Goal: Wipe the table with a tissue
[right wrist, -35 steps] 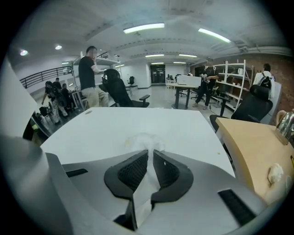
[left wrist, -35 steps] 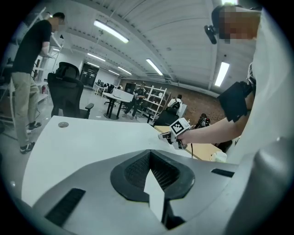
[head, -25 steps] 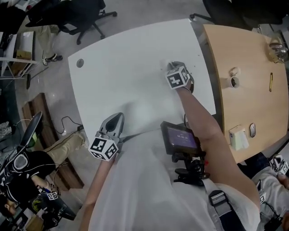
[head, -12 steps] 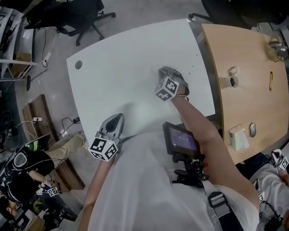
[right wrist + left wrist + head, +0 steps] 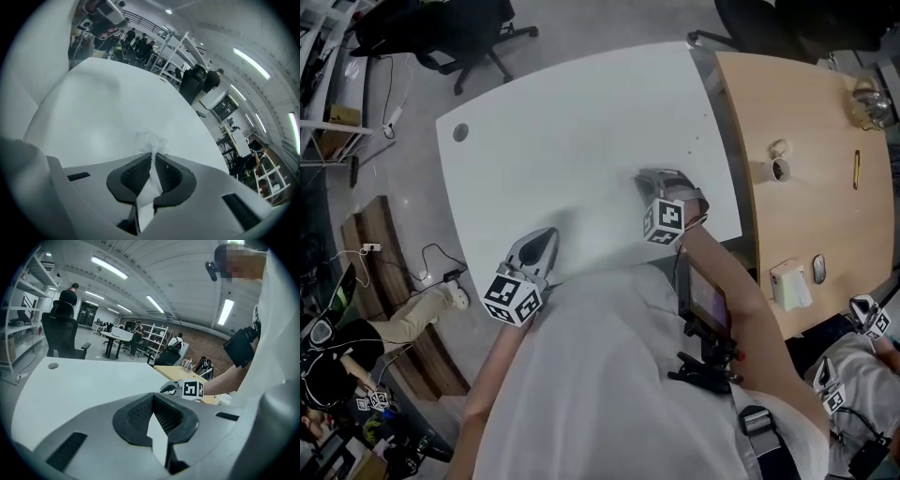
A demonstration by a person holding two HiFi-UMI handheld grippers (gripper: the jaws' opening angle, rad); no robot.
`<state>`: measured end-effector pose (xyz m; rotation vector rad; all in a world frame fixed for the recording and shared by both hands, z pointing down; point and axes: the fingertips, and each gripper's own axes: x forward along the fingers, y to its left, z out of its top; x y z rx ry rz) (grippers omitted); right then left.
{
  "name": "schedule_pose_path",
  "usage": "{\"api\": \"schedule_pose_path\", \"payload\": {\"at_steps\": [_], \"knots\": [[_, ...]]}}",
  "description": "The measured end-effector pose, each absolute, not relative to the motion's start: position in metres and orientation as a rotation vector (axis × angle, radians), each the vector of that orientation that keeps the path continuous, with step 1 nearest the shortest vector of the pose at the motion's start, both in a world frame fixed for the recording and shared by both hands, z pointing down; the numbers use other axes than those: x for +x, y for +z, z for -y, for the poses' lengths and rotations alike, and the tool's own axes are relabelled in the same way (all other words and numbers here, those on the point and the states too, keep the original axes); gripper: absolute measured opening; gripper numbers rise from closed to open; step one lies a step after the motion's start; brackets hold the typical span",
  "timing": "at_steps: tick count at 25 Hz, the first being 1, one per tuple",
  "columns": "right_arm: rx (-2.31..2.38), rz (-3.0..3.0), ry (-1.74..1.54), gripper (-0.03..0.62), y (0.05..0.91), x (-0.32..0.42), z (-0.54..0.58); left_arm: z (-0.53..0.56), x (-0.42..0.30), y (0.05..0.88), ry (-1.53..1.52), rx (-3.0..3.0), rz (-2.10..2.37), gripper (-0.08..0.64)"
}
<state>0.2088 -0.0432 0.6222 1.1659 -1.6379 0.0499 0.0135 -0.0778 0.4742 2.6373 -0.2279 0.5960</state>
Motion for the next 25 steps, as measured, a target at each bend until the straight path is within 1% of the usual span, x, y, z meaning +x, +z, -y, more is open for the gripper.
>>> {"api": "schedule_pose_path", "payload": {"at_steps": [5, 12, 18, 25], "knots": [[1.142, 1.606, -0.032, 0.037, 0.621, 0.23, 0.008, 0.074, 0.02, 0.474, 0.602, 2.642, 0.195, 0.005], [1.234, 1.467, -0.023, 0.037, 0.619, 0.291, -0.024, 0.065, 0.031, 0.475, 0.608, 2.642, 0.17, 0.005], [1.286, 1.368, 0.008, 0.037, 0.62, 0.337, -0.023, 0.057, 0.043, 0.478, 0.609, 2.639, 0.158, 0.006], [1.314, 1.289, 0.025, 0.037, 0.62, 0.375, -0.01, 0.054, 0.053, 0.479, 0.618, 2.634, 0.152, 0.005]]}}
